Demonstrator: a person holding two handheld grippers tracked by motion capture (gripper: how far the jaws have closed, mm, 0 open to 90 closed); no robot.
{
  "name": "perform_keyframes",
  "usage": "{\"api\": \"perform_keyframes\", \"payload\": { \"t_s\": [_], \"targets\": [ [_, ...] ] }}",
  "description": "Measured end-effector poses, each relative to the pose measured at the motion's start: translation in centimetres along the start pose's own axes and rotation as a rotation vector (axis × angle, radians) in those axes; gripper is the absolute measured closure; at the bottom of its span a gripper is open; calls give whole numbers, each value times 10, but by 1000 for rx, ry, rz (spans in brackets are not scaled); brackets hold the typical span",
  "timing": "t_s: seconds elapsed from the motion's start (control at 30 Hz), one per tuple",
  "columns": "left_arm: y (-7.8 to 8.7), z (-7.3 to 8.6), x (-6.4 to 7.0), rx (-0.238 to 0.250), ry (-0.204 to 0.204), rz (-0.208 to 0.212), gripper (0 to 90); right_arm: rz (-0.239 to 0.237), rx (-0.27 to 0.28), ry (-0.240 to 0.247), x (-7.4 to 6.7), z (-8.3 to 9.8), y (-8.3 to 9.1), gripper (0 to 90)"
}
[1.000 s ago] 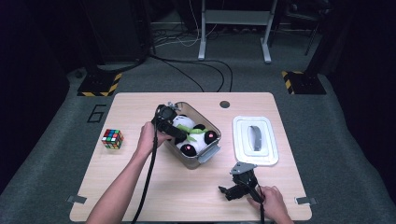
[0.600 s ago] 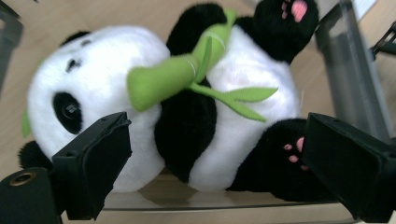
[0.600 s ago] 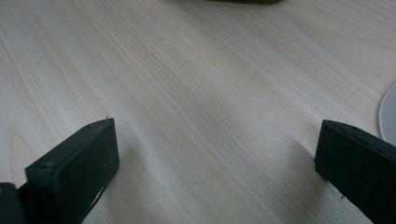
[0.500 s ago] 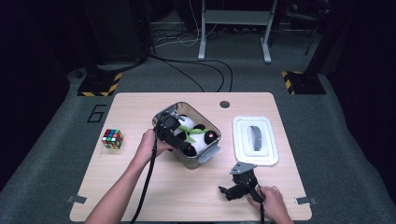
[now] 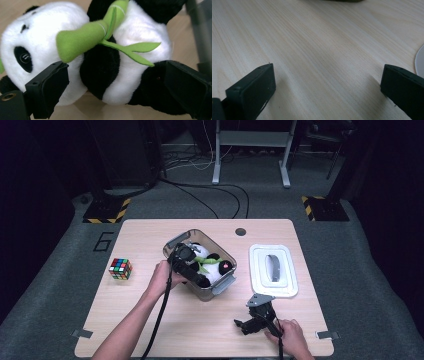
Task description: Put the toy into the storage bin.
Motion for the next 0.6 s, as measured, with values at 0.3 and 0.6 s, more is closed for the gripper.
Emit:
{"api": "perform_keyframes", "payload": {
  "t_s": [0.3,0.6],
  "targets": [
    [27,-1,-12,122,47,7,56,0,0,-1,0,0,0,0],
    [51,6,-40,189,102,-35,45,0,0,-1,0,0,0,0]
  ]
}}
Point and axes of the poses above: each handheld gripper's, and its own axes: y roughly backward along the jaws, z roughly out of its underside, x roughly to its right, the point moved 7 cm from there along -y, roughly forward along the jaws, and after that the axes turned 13 degrees about y, right-handed, at the moved point
